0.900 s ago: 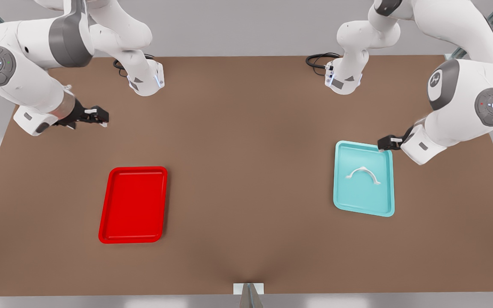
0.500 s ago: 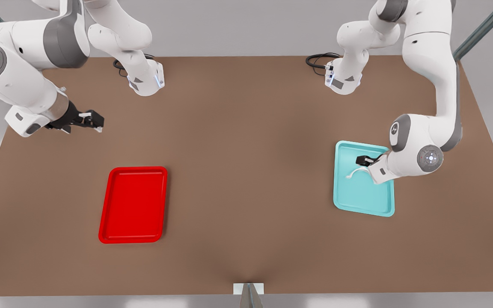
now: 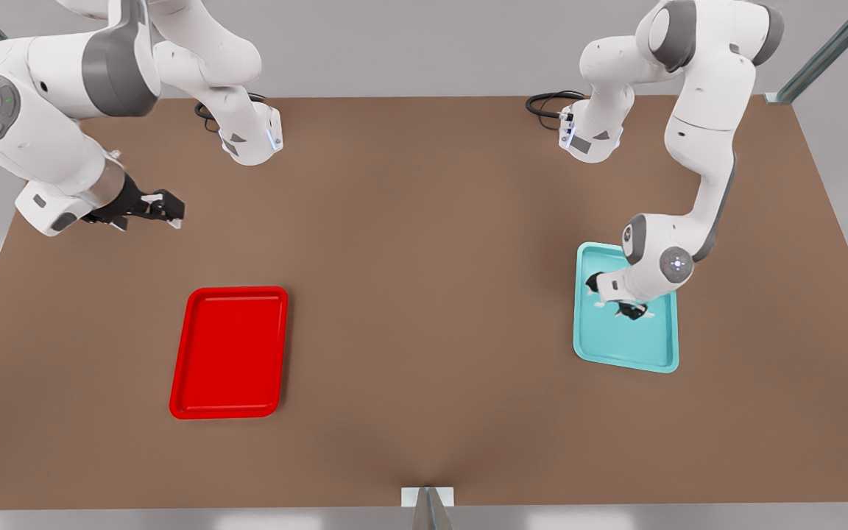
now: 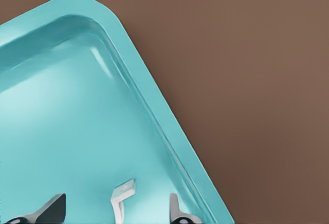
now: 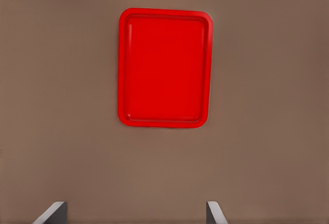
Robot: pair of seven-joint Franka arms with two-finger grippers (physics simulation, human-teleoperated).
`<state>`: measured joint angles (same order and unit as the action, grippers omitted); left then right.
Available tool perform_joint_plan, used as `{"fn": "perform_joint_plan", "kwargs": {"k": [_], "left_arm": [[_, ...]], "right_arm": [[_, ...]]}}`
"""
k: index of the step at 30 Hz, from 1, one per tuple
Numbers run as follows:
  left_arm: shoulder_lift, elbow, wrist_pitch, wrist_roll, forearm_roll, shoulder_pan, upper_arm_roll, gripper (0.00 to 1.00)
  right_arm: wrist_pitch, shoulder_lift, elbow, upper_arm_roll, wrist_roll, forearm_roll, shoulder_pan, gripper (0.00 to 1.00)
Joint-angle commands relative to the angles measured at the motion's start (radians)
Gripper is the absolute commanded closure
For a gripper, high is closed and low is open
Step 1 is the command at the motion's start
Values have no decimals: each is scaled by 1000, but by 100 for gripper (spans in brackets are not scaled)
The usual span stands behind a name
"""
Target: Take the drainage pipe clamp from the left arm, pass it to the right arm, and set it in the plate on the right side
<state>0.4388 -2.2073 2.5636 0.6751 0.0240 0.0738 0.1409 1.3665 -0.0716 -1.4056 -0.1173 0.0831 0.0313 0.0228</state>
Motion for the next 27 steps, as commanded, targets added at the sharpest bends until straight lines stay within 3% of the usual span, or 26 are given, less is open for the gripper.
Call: {"fn": "perform_joint_plan", "kwargs": {"k": [1, 13, 16, 19, 23, 25, 27], "left_arm": [[11, -3, 107, 319, -1, 3, 0, 1], [-9, -69, 106, 373, -1, 32, -1, 8], [-15, -78, 104, 373, -1, 32, -1, 26], [-15, -78, 104, 373, -1, 32, 0, 38], [-34, -80, 93, 370, -1, 31, 0, 39], [-37, -85, 93, 370, -1, 31, 0, 49], [-34, -85, 93, 370, -1, 29, 0, 49]], "right_arm": [[0, 1, 0, -1, 3, -1, 5, 0], [0, 1, -1, 1, -3, -1, -1, 0], [0, 1, -1, 1, -3, -2, 0, 0], [0, 1, -3, 1, -3, -2, -1, 0], [0, 1, -3, 2, -5, -2, -1, 0], [-1, 1, -3, 2, -5, -2, -3, 0], [0, 1, -3, 2, -5, -2, -3, 0]]}}
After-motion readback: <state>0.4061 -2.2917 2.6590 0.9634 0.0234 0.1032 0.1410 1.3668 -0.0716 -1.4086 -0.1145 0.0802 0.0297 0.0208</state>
